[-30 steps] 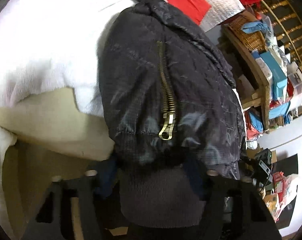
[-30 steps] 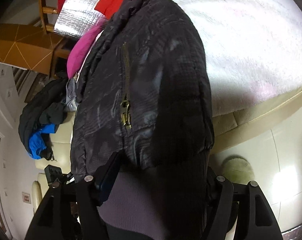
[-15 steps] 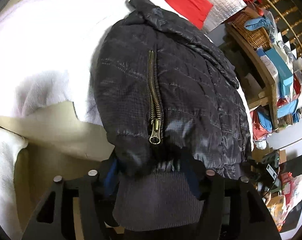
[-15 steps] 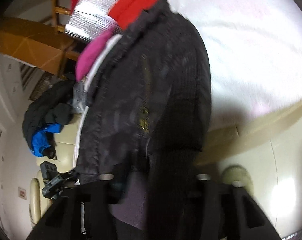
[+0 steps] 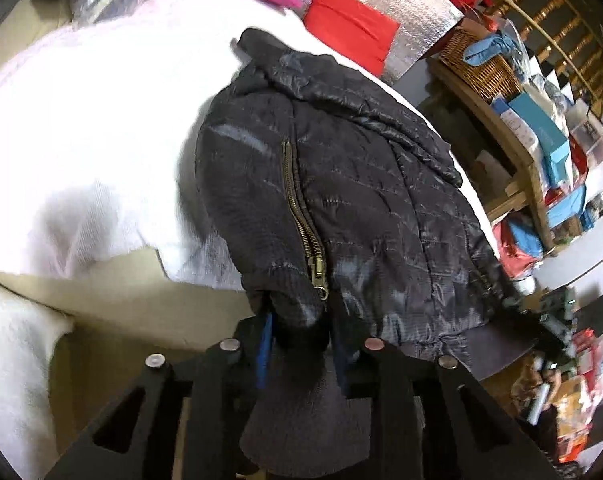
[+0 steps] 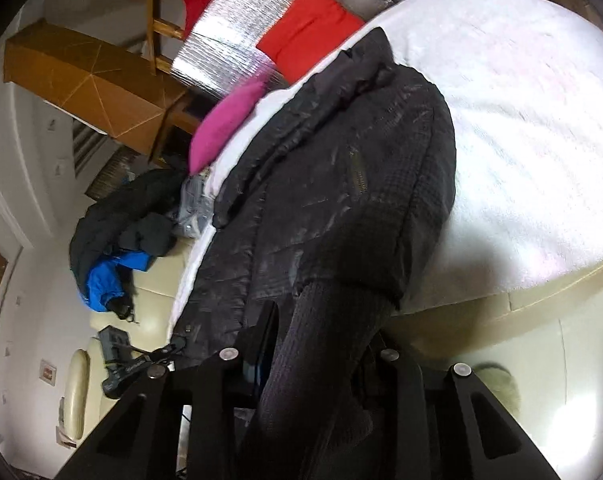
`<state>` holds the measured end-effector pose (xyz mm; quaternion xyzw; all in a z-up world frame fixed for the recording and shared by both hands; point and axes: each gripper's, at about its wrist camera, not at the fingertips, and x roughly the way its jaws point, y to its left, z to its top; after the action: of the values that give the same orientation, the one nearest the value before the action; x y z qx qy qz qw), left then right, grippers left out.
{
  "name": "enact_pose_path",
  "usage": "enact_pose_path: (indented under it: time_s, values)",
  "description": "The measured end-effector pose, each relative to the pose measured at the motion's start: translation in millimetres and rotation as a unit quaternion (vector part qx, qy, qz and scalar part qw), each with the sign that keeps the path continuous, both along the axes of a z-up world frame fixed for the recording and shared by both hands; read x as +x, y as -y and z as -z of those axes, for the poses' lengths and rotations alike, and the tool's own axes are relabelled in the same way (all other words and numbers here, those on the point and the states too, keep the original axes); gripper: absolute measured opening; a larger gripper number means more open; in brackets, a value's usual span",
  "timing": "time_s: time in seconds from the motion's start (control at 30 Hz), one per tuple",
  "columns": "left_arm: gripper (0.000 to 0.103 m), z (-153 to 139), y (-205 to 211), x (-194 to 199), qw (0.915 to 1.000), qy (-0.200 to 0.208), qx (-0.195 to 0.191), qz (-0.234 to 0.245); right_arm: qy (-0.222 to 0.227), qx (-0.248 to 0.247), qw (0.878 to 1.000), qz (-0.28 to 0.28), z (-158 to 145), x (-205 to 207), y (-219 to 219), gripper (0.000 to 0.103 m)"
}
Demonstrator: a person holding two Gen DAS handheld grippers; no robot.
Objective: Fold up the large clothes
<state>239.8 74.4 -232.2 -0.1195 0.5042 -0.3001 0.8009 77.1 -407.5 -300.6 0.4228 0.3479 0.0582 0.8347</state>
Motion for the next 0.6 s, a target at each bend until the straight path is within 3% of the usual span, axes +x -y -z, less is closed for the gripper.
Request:
enact_pose_path:
  time_s: [0.07,0.1,0.17,0.2,0.23,0.27,0.3,0.37,0.47,0.53,0.6]
  values:
    - [0.052,10.2,-0.6,2.7,0.9997,-0.021,-0.013,0.003,-0.042,0.022,0.999,0.012,17.9,4.5,4.3,0.039]
    - [0.053,14.5,-0.2,2.2,0.9996,-0.025,-0.015,0.004,-0.054,0.036,0.998,0.013,25.0,5.1,6.3,0.045]
    - [0.052,19.7,5.4,1.2,0.9995,-0.026,-0.014,0.007,-0.059,0.063,0.996,0.016,36.0,6.5,8.8,0.061]
    - [0.052,19.7,8.5,-0.4,0.9997,-0.021,-0.011,0.01,-0.057,0.067,0.996,0.015,38.0,7.5,8.5,0.061]
    - [0.041,18.3,9.3,-2.1,0.9998,-0.013,-0.008,0.01,-0.051,0.06,0.997,0.008,36.3,8.2,7.1,0.061]
    - [0.024,16.3,9.4,-3.4,0.9999,-0.005,-0.002,0.01,-0.045,0.042,0.998,0.004,30.8,7.6,4.9,0.057]
    - [0.021,14.2,7.2,-4.1,1.0,0.001,0.002,0.009,-0.043,0.023,0.999,0.0,25.4,7.6,1.2,0.043]
    - [0.02,6.9,-0.9,-3.9,0.9999,0.007,-0.013,0.004,-0.035,-0.022,0.999,-0.007,9.0,7.8,-5.9,0.03]
    - [0.02,-4.5,-9.4,-4.5,0.999,0.021,-0.04,0.001,0.007,-0.022,1.0,-0.012,-8.7,2.0,-5.5,0.029]
    - [0.026,-4.3,-8.9,-3.0,0.9988,0.017,-0.045,0.006,0.019,-0.011,1.0,-0.016,-10.6,1.4,-3.0,0.029]
    - [0.049,5.3,-7.1,2.4,0.9983,-0.016,-0.055,0.012,-0.004,-0.006,1.0,-0.022,-3.2,8.3,-2.4,0.032]
